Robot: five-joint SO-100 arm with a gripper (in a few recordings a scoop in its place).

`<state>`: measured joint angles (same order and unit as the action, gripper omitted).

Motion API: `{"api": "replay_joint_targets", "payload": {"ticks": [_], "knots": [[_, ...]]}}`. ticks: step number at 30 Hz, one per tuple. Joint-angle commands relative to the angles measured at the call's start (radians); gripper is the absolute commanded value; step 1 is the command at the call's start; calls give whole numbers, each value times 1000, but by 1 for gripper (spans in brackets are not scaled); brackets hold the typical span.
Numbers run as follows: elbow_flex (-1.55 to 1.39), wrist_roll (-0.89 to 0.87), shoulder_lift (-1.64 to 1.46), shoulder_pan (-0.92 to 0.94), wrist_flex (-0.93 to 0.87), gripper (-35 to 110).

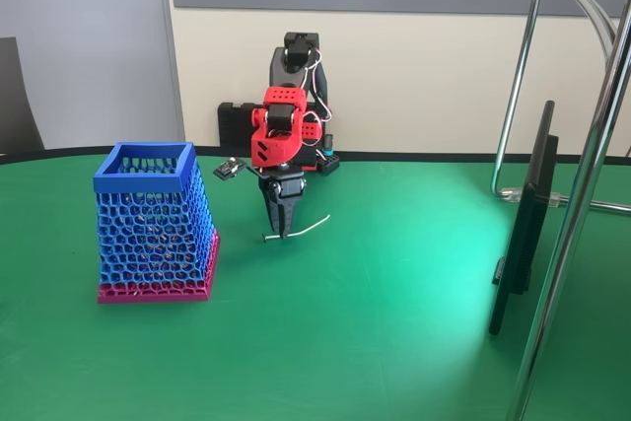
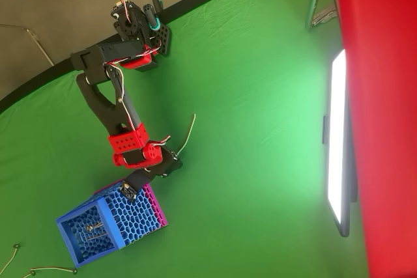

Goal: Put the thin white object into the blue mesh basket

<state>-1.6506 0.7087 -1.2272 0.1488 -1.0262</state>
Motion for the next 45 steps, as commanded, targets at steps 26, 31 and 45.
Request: {"api": "replay_joint_targets", "payload": {"ticks": [26, 31, 45], "knots": [[179, 37, 114, 52, -118, 15], [219, 40, 141, 57, -149, 12], [270, 23, 114, 49, -158, 3]]}}
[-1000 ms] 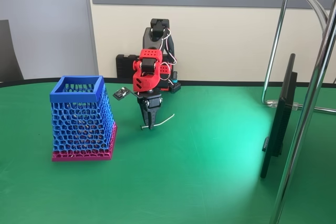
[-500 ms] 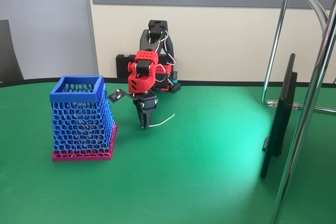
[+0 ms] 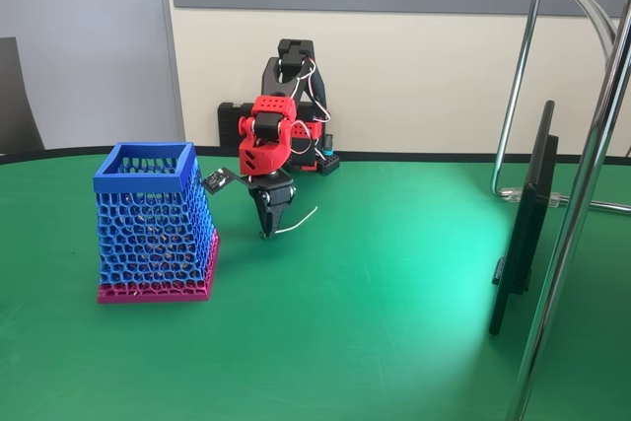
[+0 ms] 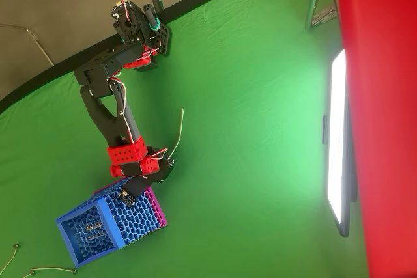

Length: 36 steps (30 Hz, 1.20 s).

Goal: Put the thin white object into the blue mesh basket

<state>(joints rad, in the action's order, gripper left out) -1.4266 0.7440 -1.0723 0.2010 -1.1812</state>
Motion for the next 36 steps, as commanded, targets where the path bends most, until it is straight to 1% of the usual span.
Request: {"api": "replay_joint_targets", "payload": {"ticks": [1, 7, 12, 18, 23, 25, 28, 33, 34, 36], "knots": [[61, -18, -54, -6, -3, 3], [201, -74, -129, -21, 25, 1], [299, -103, -199, -29, 124, 1], [359, -78, -281, -29, 273, 0], [325, -21, -382, -8, 471, 0], [281, 5, -439, 12, 577, 0], [183, 75, -522, 48, 759, 0], [-49, 245, -640, 110, 1112, 0], [-83, 276, -653, 123, 1157, 0], [-112, 319, -678, 144, 1160, 1]]}}
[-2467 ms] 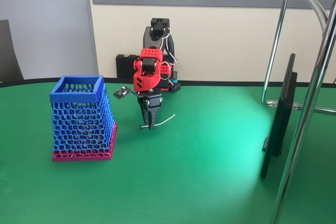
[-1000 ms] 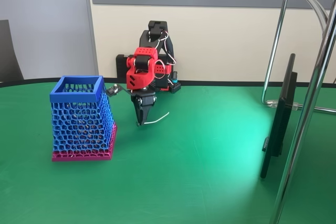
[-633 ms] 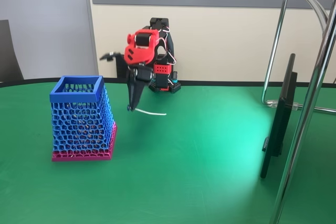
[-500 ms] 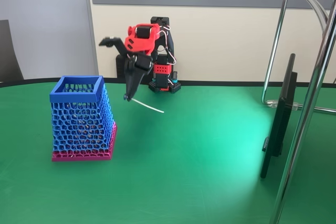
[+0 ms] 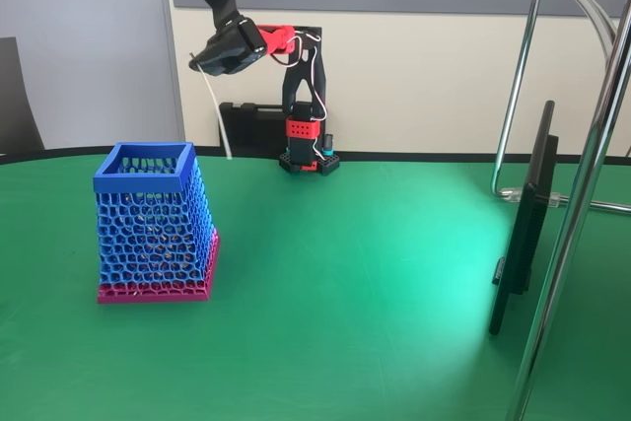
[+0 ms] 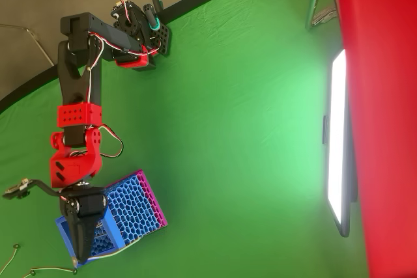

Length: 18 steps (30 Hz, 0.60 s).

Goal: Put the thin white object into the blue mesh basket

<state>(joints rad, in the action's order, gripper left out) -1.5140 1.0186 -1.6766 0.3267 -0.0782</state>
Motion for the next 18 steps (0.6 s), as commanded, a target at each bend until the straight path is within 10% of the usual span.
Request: {"api": "replay_joint_targets", "payload": {"ticks": [1, 18], "knots": [[-35, 66, -83, 29, 57, 1], [-43, 247, 74, 229, 158, 2]]}}
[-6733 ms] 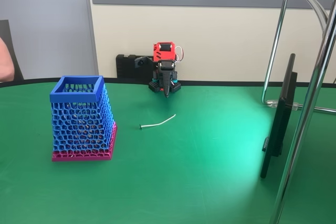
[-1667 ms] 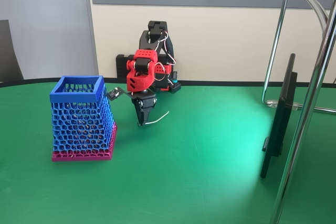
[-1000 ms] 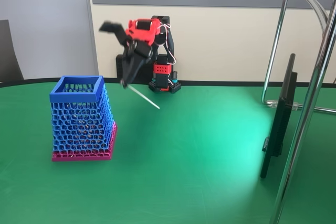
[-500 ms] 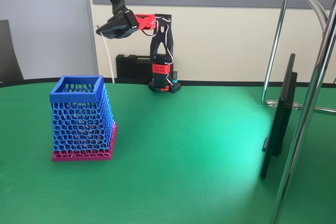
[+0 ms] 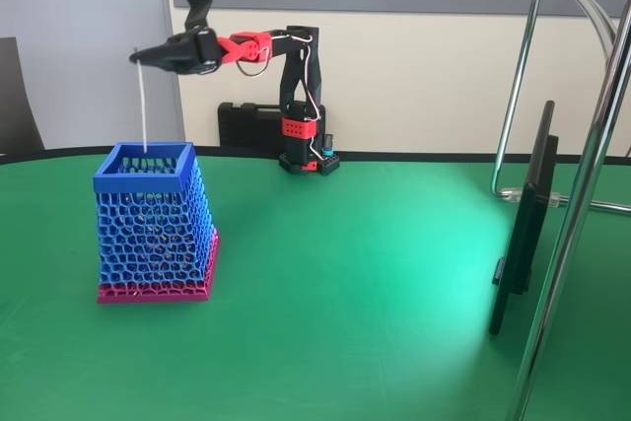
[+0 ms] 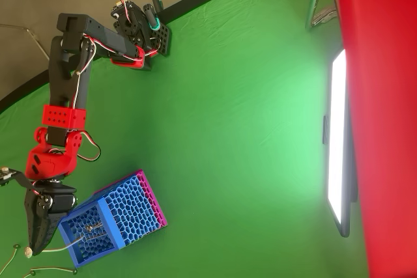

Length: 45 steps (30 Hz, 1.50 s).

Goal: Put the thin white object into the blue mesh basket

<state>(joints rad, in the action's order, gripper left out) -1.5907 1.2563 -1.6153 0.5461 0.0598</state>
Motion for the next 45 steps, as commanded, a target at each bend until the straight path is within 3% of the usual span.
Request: {"api": "replay_joint_targets", "payload": {"ticks": [1, 14, 37, 45], "knots": [[31, 12, 34, 12, 20, 3], [-175, 5, 52, -40, 15, 11], [-509, -41, -345, -247, -18, 16], [-752, -213, -647, -402, -34, 15]]}}
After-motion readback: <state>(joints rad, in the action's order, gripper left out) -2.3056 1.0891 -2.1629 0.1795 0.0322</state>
